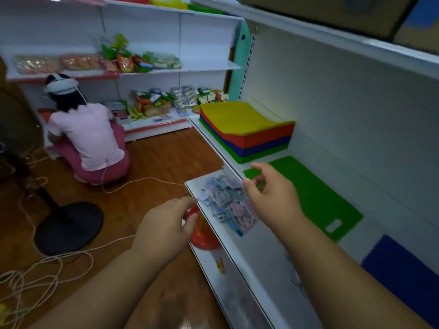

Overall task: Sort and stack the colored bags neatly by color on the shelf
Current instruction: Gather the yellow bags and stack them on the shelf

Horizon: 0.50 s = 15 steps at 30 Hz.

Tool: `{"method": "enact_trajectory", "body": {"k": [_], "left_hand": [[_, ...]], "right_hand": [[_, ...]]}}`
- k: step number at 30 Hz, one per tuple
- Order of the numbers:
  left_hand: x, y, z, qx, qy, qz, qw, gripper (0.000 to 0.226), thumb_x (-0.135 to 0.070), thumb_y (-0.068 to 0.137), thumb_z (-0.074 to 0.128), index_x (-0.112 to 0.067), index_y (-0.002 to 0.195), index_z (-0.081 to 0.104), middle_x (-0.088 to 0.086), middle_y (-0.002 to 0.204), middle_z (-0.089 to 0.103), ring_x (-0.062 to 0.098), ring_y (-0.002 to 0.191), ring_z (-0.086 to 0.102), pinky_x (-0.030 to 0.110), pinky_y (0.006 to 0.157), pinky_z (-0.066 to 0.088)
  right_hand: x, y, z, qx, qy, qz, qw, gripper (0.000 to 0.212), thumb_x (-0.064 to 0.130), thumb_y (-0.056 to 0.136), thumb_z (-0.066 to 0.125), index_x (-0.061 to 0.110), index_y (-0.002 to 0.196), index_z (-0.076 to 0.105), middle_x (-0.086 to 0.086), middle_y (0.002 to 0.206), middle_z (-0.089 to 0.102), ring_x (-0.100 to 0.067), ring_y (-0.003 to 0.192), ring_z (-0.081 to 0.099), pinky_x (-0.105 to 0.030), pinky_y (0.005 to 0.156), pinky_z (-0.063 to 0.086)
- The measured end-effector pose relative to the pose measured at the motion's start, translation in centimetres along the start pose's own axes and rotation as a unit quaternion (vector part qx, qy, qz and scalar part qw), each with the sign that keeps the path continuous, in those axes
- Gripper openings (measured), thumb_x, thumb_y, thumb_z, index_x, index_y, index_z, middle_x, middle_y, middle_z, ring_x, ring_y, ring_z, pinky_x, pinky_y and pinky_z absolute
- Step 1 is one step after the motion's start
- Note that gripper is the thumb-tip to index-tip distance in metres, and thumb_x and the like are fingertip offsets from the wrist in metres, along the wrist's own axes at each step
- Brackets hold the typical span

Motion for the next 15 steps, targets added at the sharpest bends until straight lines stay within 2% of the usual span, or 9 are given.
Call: {"method": "enact_trajectory", "body": {"k": [3, 6, 9, 12, 15], "left_hand": [[2.6, 5.3, -1.3, 0.0, -0.008, 0.01, 1.0, 0.038, -0.04, 0.094, 0.056, -0.036, 0.131, 0.055, -0.016, 0.099, 0.063, 0.003, 0.077, 0.054, 0.017, 0.064, 0.048], [3.7, 10.1, -0.9, 0.022, -0.033, 0.033, 0.999, 0.036, -0.038, 0.094, 0.056, -0.036, 0.13, 0.056, -0.017, 0.091, 0.06, 0.003, 0.072, 0.055, 0.017, 0.059, 0.046], [4.4, 14.3, 0.7, 0.036, -0.049, 0.064, 0.996, 0.035, -0.037, 0.094, 0.057, -0.035, 0.129, 0.058, -0.02, 0.088, 0.058, 0.002, 0.069, 0.052, 0.014, 0.057, 0.04], [4.9, 18.3, 2.5, 0.04, -0.068, 0.076, 0.994, 0.033, -0.037, 0.095, 0.056, -0.034, 0.128, 0.059, -0.021, 0.082, 0.053, 0.003, 0.069, 0.048, 0.008, 0.057, 0.03], [5.1, 21.1, 3.3, 0.097, -0.091, 0.084, 0.988, 0.033, -0.04, 0.096, 0.053, -0.04, 0.13, 0.056, -0.022, 0.081, 0.053, 0.003, 0.068, 0.05, 0.01, 0.055, 0.034]], "right_hand": [[1.3, 3.4, 1.3, -0.009, 0.003, 0.041, 0.999, 0.041, 0.04, 0.092, 0.061, 0.029, 0.13, 0.055, 0.012, 0.087, 0.058, -0.01, 0.079, 0.058, -0.038, 0.074, 0.054], [1.0, 6.5, 1.7, -0.021, -0.017, 0.068, 0.997, 0.035, 0.039, 0.091, 0.062, 0.028, 0.124, 0.058, 0.012, 0.086, 0.059, -0.011, 0.077, 0.057, -0.037, 0.075, 0.052], [-0.2, 9.5, 2.4, -0.025, -0.006, 0.104, 0.994, 0.037, 0.038, 0.091, 0.062, 0.028, 0.126, 0.056, 0.012, 0.086, 0.058, -0.011, 0.079, 0.057, -0.037, 0.076, 0.052], [-1.0, 13.6, 3.4, 0.001, 0.0, 0.126, 0.992, 0.053, 0.038, 0.091, 0.063, 0.036, 0.14, 0.041, 0.008, 0.08, 0.059, -0.01, 0.076, 0.059, -0.038, 0.074, 0.054], [-1.1, 17.0, 4.4, 0.061, -0.008, 0.142, 0.988, 0.075, 0.043, 0.092, 0.062, 0.051, 0.148, 0.014, 0.004, 0.075, 0.062, -0.015, 0.074, 0.064, -0.038, 0.07, 0.056]]}}
Point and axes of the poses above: each hand's wrist, its own y-axis towards the middle knuckle, its own z-axis out of the palm, x = y × z, the point moved 3 cm from there along y, towards the middle knuckle
